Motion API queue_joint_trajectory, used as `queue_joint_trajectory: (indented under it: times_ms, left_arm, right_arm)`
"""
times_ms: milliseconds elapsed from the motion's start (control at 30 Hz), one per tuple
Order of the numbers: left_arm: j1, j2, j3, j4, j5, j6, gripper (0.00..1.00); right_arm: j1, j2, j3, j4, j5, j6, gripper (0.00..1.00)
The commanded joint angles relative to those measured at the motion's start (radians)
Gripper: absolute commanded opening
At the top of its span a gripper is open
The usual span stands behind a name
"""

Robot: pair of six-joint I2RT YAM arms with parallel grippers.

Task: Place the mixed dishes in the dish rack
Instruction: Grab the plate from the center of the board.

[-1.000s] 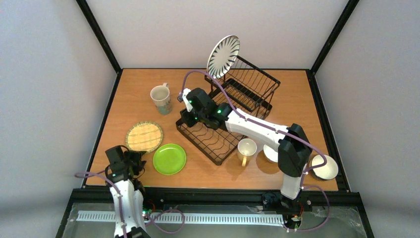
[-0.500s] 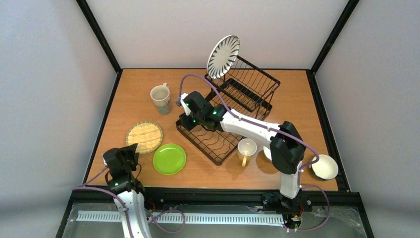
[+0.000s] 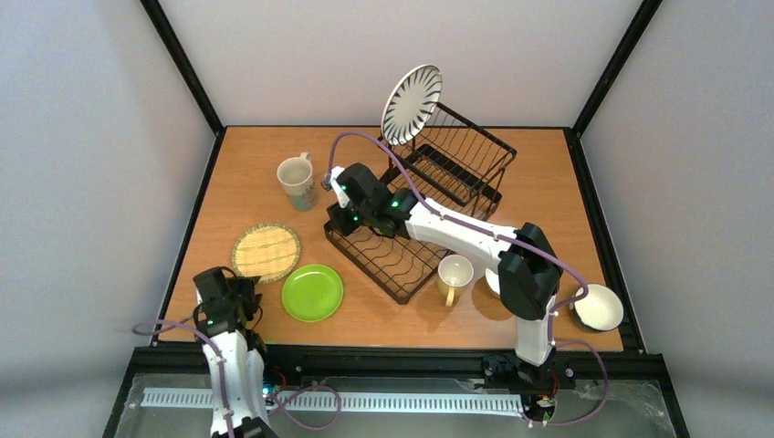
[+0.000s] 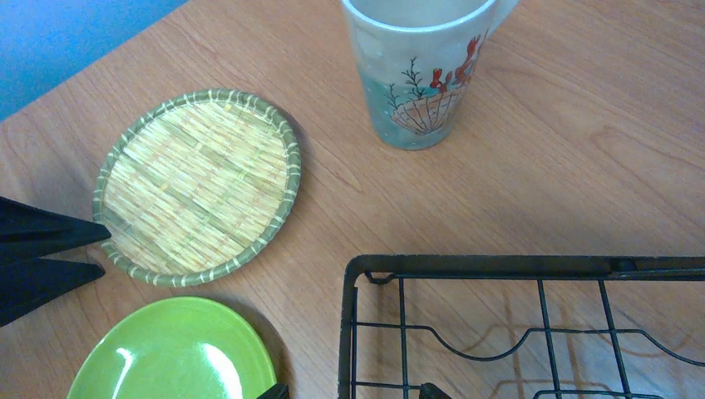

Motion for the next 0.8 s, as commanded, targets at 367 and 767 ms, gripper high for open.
queue_joint_trajectory:
  times_ms: [367, 767]
  left_arm:
    - [0.007, 0.203, 0.023, -0.016, -0.064, 0.049, 0.98]
    - [0.006, 0.255, -0.073, 0.17, -0.051, 0.014, 0.88]
  right_arm:
    - [-0.009, 0.014, 0.018, -0.005, -0.011, -0.015, 0.91]
    - [-0.025, 0.049, 0.002, 0.013, -0.028, -0.013, 0.91]
